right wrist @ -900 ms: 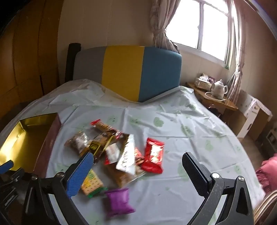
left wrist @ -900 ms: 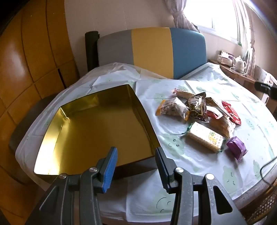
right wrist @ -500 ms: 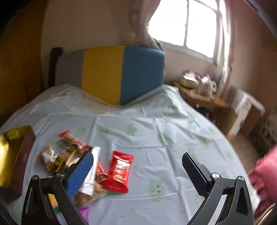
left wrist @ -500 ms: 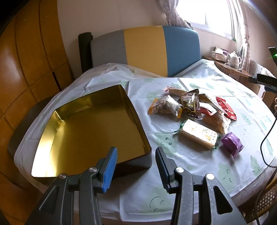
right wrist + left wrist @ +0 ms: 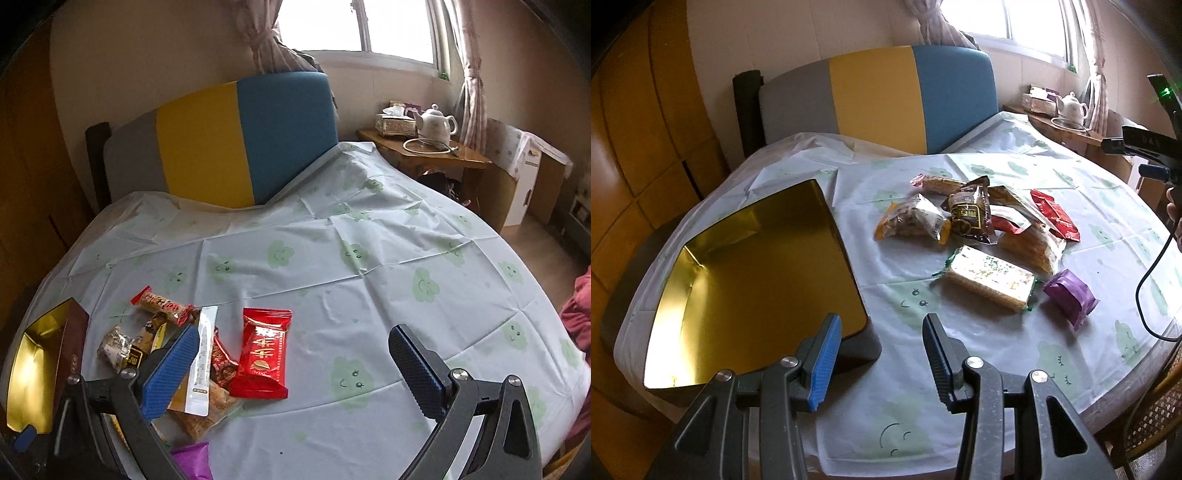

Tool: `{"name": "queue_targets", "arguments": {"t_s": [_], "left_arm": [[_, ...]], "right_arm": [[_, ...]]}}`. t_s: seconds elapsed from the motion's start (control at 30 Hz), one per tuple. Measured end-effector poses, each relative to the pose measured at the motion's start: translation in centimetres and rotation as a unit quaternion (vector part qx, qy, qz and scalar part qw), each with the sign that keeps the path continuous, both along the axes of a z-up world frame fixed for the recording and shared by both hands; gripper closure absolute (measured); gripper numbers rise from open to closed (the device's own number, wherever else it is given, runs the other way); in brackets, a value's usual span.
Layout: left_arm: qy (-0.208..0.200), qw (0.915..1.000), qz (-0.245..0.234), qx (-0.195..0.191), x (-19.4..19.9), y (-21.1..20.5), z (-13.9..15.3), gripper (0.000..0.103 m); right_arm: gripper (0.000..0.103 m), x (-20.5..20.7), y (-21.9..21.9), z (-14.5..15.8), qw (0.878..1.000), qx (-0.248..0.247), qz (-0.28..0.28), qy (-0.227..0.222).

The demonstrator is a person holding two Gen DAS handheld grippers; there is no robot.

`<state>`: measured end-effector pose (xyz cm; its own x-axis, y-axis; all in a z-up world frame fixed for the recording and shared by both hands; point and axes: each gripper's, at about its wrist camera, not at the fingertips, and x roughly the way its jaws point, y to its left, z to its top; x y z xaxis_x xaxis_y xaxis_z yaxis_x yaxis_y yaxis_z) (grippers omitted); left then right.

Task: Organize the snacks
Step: 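Move the left gripper toward the Weidan cracker pack on the table, then grasp the Weidan cracker pack with the left gripper and lift it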

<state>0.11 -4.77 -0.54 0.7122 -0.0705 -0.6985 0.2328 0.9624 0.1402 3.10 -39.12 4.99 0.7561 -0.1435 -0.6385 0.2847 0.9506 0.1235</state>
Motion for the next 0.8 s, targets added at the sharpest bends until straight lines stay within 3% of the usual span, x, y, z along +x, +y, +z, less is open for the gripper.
{"name": "queue_targets", "arguments": {"t_s": [0.33, 0.43, 0.53, 0.63, 0.8], "left_arm": [[0.028, 0.9985, -0.046, -0.012, 0.6, -2.5, 0.2, 0.057], [0.064, 0.9951, -0.069, -0.028, 1.5, -3.5, -0.2, 0.056], [0.129, 0.9890, -0.065, -0.031, 3.2, -4.8, -1.1, 0.057], [0.168, 0.9825, -0.072, -0.039, 4.6, -6.3, -1.9, 0.057], [0.243, 0.9577, -0.041, -0.148, 7.2, -6.6, -3.0, 0.057]], "right_arm": [[0.000, -0.1, 0.2, 0.5, 1.000, 0.011, 0.014, 0.001], [0.000, -0.1, 0.0, 0.5, 1.000, 0.019, 0.013, 0.001], [0.000, -0.1, -0.1, 0.5, 1.000, 0.025, 0.014, 0.004], [0.000, 0.0, 0.0, 0.4, 0.999, 0.034, 0.023, 0.006], [0.000, 0.0, -0.1, 0.0, 0.998, 0.057, 0.034, 0.015]]}}
